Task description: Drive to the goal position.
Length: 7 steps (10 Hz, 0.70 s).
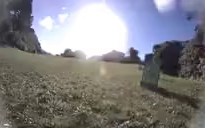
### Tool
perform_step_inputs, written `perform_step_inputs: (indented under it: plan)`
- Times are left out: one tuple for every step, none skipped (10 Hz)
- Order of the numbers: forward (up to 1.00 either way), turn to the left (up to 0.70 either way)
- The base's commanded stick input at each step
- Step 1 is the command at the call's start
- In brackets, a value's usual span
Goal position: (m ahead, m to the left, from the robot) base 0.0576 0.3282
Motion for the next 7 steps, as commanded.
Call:
perform_step_inputs:
  plan:
    - [0.50, -0.38]
    - [0.50, -0.44]
    - [0.50, -0.49]
    - [0.50, -0.50]
    - [0.50, -0.50]
    - [0.50, -0.40]
    - [0.50, -0.19]
